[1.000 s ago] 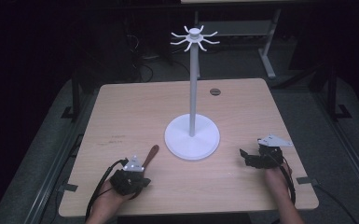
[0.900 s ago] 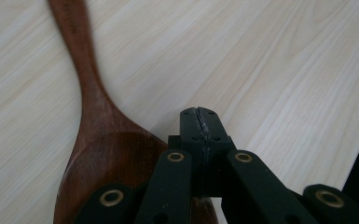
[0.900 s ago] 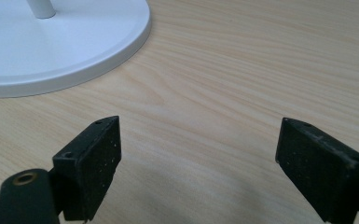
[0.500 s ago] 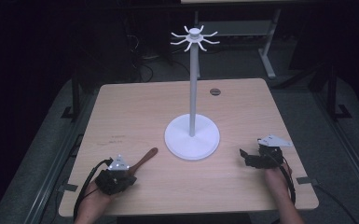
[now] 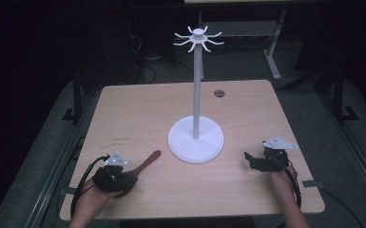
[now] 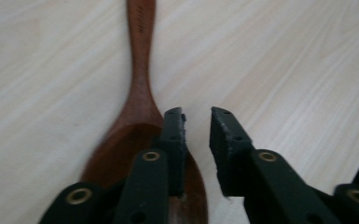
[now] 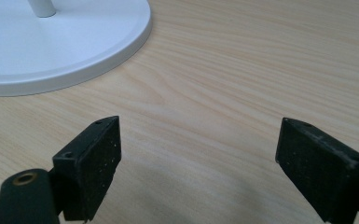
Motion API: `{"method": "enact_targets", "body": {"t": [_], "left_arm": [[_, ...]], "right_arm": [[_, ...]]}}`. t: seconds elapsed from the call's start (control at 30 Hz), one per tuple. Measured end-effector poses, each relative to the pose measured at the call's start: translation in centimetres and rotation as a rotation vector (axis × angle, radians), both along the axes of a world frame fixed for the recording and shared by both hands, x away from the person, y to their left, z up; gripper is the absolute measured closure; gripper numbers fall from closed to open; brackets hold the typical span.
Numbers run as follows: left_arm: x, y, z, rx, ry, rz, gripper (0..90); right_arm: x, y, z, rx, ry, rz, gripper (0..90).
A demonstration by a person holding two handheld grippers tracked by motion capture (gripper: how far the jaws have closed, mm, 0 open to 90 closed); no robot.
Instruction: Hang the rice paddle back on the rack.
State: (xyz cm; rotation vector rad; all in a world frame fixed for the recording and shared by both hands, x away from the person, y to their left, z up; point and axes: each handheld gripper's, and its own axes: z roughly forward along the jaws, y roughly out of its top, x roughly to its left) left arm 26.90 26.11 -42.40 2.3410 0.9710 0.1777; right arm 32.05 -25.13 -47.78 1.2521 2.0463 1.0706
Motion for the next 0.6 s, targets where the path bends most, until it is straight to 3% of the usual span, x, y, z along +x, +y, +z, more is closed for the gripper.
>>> {"method": "enact_targets", "body": {"t": [0.07,0.27,0.43,0.6], "left_arm": [[0.4,0.0,0.3,-0.001,0.002,0.004,70.1],[1.8,-0.2,0.9,0.051,0.0,-0.014,60.7],[3.0,-0.6,1.2,0.062,0.029,-0.025,59.2],[4.2,-1.5,1.3,0.116,0.064,-0.037,59.3]], "right_arm": [[0.0,0.0,0.0,0.0,0.0,-0.001,13.7],[0.0,0.0,0.0,-0.003,0.002,0.0,13.7],[0.0,0.0,0.0,-0.002,0.002,0.0,13.7],[0.0,0.0,0.0,-0.002,0.002,-0.001,13.7]]}}
